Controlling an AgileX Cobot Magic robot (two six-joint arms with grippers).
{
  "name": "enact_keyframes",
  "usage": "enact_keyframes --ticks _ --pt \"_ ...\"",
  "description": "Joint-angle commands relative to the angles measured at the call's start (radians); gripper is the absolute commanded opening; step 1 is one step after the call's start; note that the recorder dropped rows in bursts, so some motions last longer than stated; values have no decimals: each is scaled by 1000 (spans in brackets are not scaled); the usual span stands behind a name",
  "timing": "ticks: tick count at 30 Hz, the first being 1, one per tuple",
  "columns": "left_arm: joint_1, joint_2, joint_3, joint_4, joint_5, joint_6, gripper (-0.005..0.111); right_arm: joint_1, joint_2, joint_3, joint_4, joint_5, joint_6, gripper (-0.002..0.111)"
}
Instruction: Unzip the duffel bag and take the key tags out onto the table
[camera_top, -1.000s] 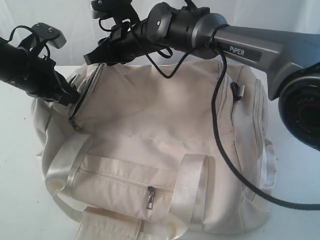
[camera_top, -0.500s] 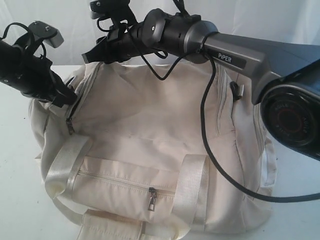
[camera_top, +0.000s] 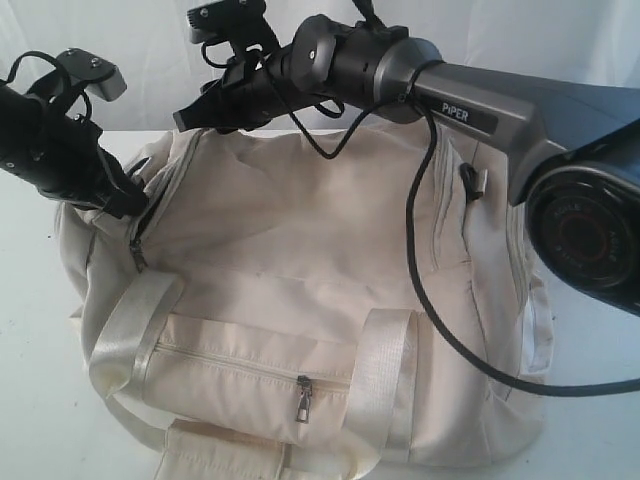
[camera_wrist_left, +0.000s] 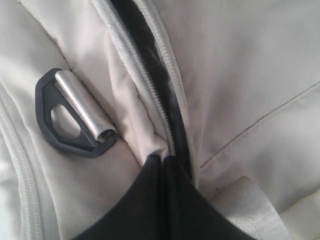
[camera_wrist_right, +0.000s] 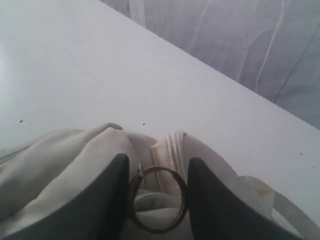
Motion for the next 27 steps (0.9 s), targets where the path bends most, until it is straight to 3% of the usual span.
enact_keyframes --ticks 1,16,27 --pt "-8 -13 6 17 82 -17 0 -34 -26 -4 -18 33 26 0" --pt "-8 -13 6 49 113 -62 0 -47 -29 -4 -18 89 26 0" --pt "-8 -23 6 80 206 -111 0 -107 -59 -4 -17 191 77 0"
